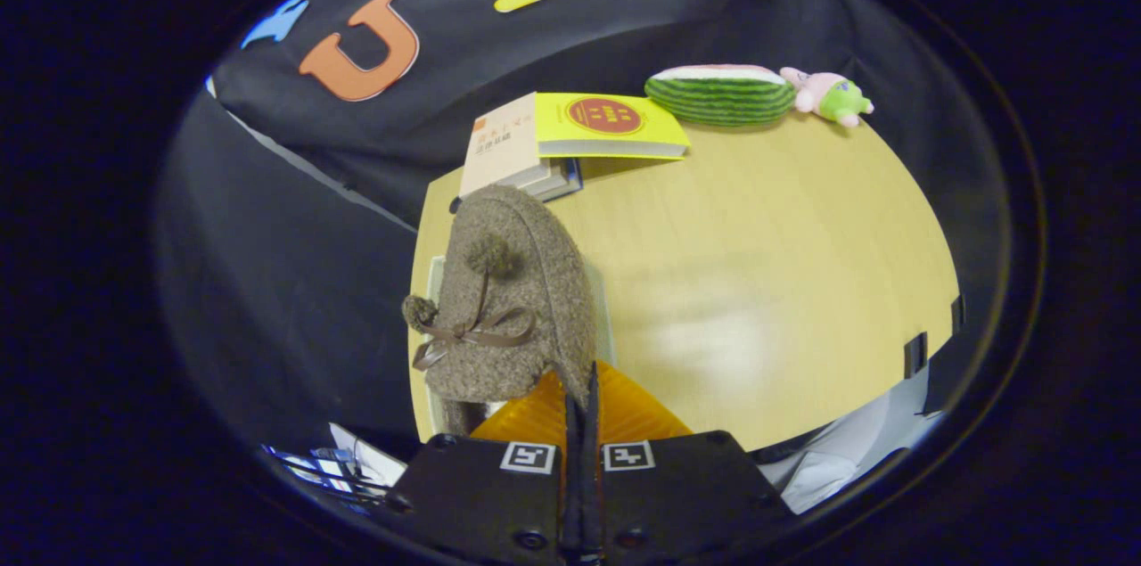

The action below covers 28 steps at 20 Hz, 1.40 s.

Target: Open the storage box then place both shoes into the box .Put the left shoe in first, then the right shoe, with the right side of both shoes facing outward in a uniform manner.

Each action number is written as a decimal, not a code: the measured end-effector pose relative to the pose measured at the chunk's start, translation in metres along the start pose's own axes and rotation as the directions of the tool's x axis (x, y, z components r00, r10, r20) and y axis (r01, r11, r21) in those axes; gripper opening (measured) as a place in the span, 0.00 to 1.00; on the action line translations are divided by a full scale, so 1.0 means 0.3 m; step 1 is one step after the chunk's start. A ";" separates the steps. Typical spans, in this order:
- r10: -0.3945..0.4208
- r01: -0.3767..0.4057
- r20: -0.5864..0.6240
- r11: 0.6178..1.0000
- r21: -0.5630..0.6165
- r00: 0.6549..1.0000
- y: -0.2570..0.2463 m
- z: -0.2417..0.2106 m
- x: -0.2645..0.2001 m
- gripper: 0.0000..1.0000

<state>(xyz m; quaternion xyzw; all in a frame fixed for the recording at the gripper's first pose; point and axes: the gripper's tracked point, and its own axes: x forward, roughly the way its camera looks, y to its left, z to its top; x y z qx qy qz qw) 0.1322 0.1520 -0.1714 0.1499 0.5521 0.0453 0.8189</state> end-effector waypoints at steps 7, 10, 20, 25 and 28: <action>-0.021 0.020 0.005 0.999 0.033 1.000 0.077 -0.072 0.148 0.06; -0.050 0.049 0.024 0.997 0.065 0.998 0.060 -0.075 0.199 0.06; -0.112 0.117 0.111 0.992 -0.046 0.987 0.044 -0.087 0.195 0.52; -0.148 0.195 0.259 0.966 -0.167 0.955 0.056 -0.022 0.043 0.81; -0.082 0.146 0.271 0.963 -0.226 0.959 0.096 -0.030 -0.029 0.82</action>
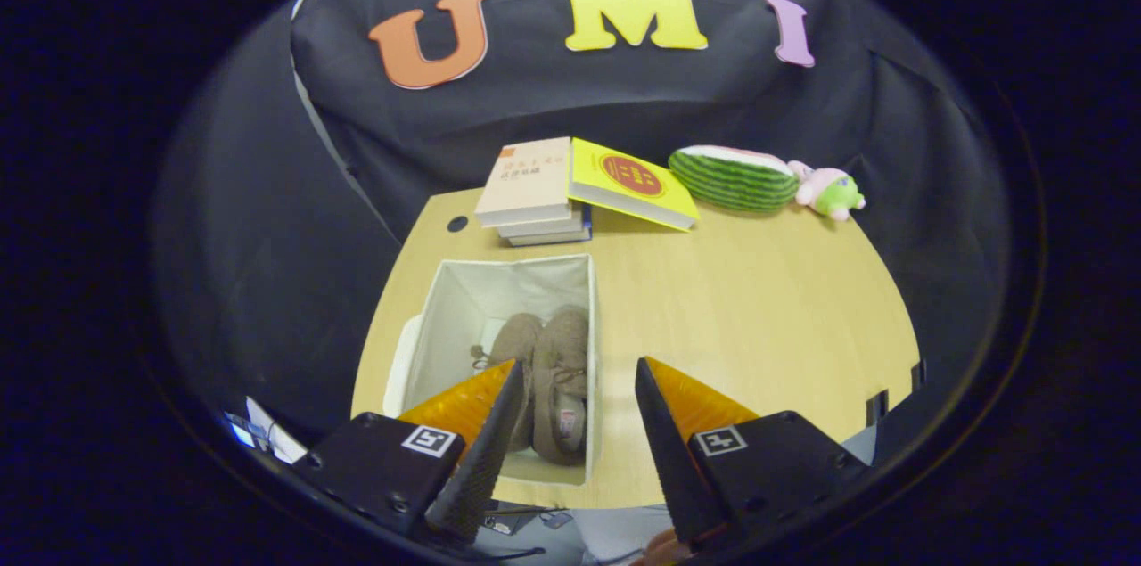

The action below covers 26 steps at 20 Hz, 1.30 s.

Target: Open the storage box then place both shoes into the box .Put the left shoe in first, then the right shoe, with the right side of both shoes facing outward in a uniform manner.

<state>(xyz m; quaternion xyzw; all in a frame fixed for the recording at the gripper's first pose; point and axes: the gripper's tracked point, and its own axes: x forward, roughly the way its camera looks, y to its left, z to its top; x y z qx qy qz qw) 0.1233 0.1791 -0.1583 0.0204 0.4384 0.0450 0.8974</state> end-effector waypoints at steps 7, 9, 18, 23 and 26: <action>-0.045 0.062 0.319 0.997 -0.043 0.947 -0.065 0.193 -0.251 0.99; -0.045 0.071 0.390 0.996 -0.055 0.920 -0.076 0.222 -0.318 1.00; -0.001 0.075 0.617 0.993 -0.093 0.787 -0.088 0.173 -0.628 1.00; 0.078 0.001 0.683 0.993 -0.114 0.727 -0.052 0.085 -0.745 1.00; 0.058 0.036 0.714 0.993 -0.116 0.698 -0.078 0.026 -0.789 1.00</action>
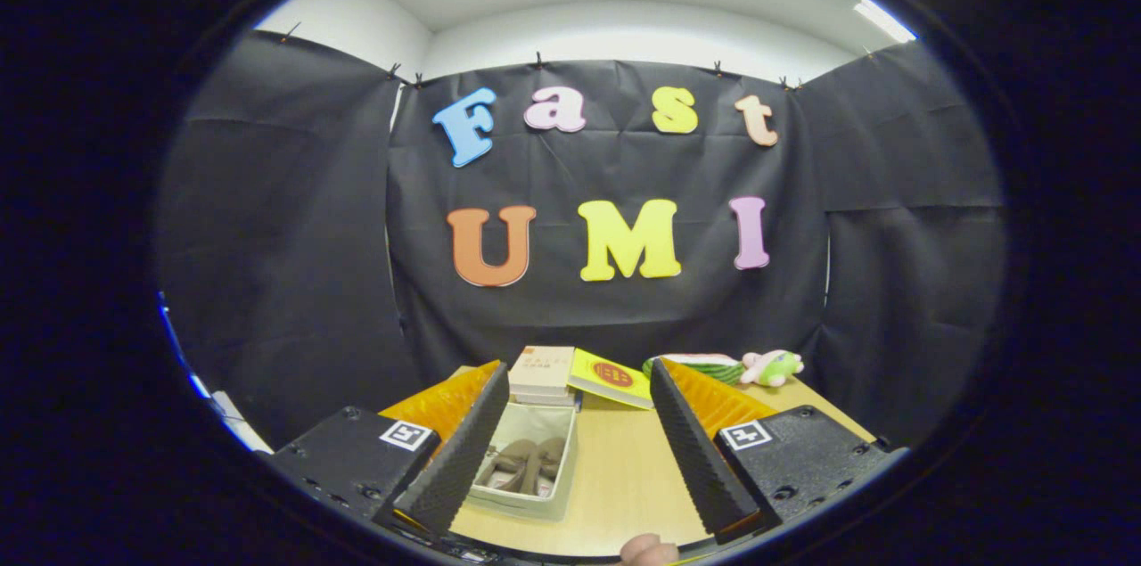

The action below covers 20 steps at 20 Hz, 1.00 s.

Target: Open the storage box then place both shoes into the box .Put the left shoe in first, then the right shoe, with the right side of both shoes facing outward in a uniform manner.

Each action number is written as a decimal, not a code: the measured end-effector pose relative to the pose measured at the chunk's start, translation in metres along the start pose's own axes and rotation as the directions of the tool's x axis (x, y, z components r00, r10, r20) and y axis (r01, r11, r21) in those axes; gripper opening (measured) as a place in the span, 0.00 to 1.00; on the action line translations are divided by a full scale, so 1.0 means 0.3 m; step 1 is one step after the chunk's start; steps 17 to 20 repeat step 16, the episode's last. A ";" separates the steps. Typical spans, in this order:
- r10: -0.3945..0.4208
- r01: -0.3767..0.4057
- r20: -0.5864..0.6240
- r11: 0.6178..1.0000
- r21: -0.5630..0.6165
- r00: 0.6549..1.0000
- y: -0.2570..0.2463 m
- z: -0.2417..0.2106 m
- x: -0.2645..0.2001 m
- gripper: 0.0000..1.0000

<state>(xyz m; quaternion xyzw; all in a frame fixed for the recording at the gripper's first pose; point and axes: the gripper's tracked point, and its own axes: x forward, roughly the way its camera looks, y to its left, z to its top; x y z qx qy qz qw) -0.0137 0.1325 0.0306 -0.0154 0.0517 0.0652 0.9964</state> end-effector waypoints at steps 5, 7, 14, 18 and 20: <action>-0.029 0.028 0.028 0.998 0.048 0.999 -0.052 -0.022 -0.083 1.00; -0.021 0.019 0.040 0.999 0.051 0.999 -0.063 -0.016 -0.103 1.00; -0.015 0.014 0.038 1.000 0.023 0.999 -0.053 -0.032 -0.134 1.00; -0.019 0.018 0.037 1.000 0.026 0.999 -0.062 -0.030 -0.139 1.00; -0.019 0.018 0.037 1.000 0.026 0.999 -0.062 -0.030 -0.139 1.00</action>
